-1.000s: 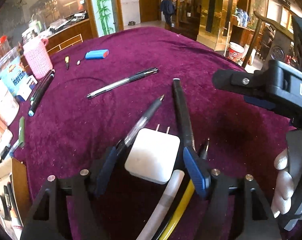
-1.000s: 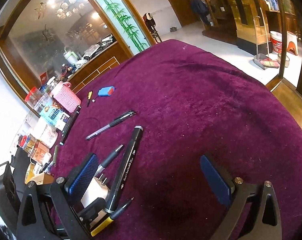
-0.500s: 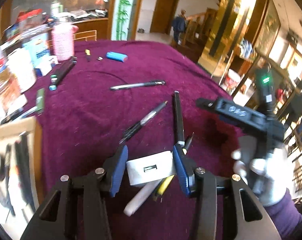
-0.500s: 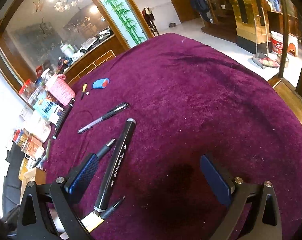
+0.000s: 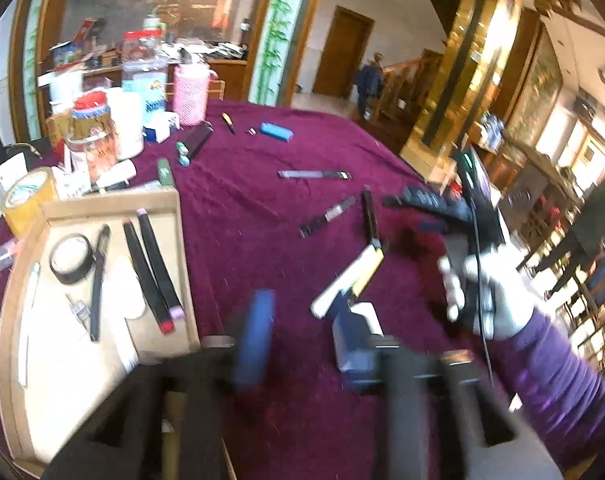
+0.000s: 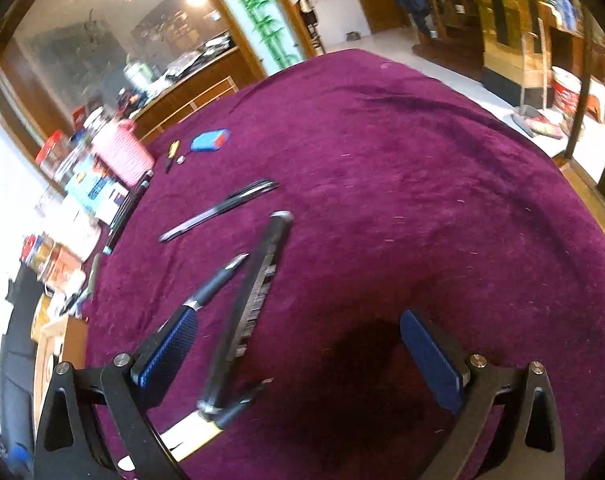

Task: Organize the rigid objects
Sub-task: 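Grasp the second white charger with the left tool while the right tool grasps the black marker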

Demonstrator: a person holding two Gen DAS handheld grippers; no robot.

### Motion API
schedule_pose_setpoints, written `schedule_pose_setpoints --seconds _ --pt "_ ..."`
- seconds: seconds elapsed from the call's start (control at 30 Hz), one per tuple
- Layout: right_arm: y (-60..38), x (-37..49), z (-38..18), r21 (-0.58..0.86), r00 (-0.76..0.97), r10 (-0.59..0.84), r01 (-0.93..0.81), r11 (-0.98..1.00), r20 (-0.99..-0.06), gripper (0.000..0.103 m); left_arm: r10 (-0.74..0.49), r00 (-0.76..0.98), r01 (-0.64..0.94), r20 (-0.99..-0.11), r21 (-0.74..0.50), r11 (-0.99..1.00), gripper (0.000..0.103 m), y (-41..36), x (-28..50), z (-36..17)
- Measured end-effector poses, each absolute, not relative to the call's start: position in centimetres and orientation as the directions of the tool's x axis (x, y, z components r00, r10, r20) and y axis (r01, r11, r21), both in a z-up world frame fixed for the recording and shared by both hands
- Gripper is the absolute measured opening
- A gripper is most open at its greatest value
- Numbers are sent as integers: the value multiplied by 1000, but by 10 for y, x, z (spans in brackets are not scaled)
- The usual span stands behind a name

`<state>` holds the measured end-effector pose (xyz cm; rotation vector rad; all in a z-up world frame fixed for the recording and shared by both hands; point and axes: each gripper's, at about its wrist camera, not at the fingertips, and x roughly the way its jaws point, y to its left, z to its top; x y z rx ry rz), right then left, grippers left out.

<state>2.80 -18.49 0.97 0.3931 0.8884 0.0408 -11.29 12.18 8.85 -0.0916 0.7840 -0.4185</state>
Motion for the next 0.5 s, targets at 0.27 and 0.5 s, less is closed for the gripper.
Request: schedule_pose_setpoints --seconds 0.27,0.5 --pt "-111 71 1 69 478 49 24 997 -877 67 -455 580 350 -676 -298 888 57 107 -121 65" --pt "-116 61 7 68 521 34 46 997 -853 16 -439 554 379 -707 -255 890 57 77 -117 54"
